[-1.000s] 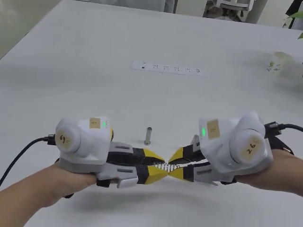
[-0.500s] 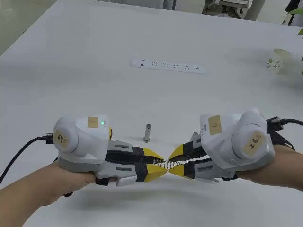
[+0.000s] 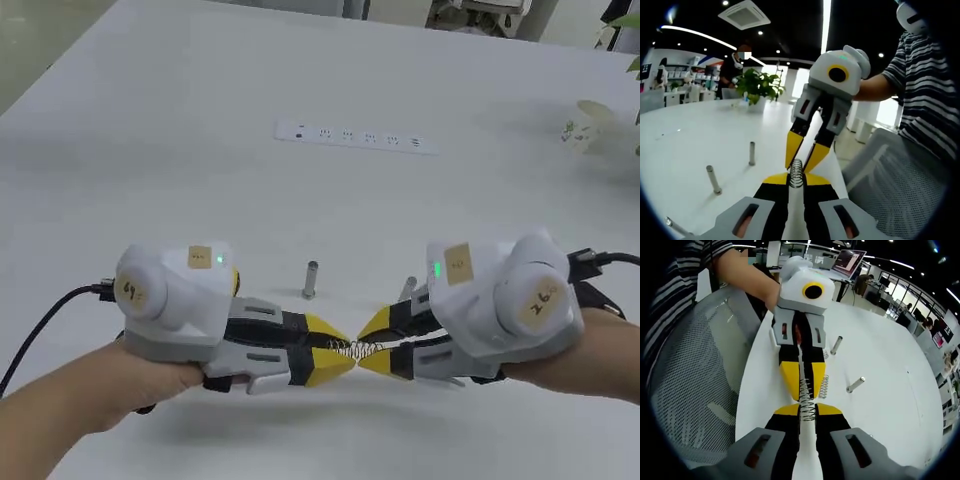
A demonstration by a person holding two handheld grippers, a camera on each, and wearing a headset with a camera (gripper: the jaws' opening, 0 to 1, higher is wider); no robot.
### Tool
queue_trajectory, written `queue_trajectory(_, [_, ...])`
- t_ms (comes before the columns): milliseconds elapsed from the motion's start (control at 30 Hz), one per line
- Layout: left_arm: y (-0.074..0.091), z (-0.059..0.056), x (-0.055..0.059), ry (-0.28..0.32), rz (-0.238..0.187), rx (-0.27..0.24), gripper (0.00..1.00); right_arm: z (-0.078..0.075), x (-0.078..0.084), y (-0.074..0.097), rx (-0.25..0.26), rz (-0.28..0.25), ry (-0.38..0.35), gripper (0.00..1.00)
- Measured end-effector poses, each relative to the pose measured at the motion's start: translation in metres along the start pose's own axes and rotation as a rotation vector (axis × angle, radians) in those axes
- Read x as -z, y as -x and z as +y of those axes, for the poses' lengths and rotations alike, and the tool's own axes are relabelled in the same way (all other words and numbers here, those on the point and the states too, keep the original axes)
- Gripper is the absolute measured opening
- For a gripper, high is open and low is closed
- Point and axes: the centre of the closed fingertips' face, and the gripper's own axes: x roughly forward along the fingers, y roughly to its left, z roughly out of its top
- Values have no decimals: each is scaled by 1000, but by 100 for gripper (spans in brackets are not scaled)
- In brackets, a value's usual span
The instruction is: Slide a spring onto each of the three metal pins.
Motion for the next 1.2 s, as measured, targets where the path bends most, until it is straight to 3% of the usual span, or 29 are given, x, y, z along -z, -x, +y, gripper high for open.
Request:
queue_trajectory(567, [1, -1, -1, 7, 12, 10, 2, 0, -2, 0, -5, -12, 20, 8])
queue_trajectory(867, [3, -1, -1, 9, 14, 13, 2, 1, 13, 3, -2, 18, 14, 10])
queue_trajectory(1200, [4, -5, 0, 13, 21, 21, 2, 5, 10, 3, -9, 1, 38, 8])
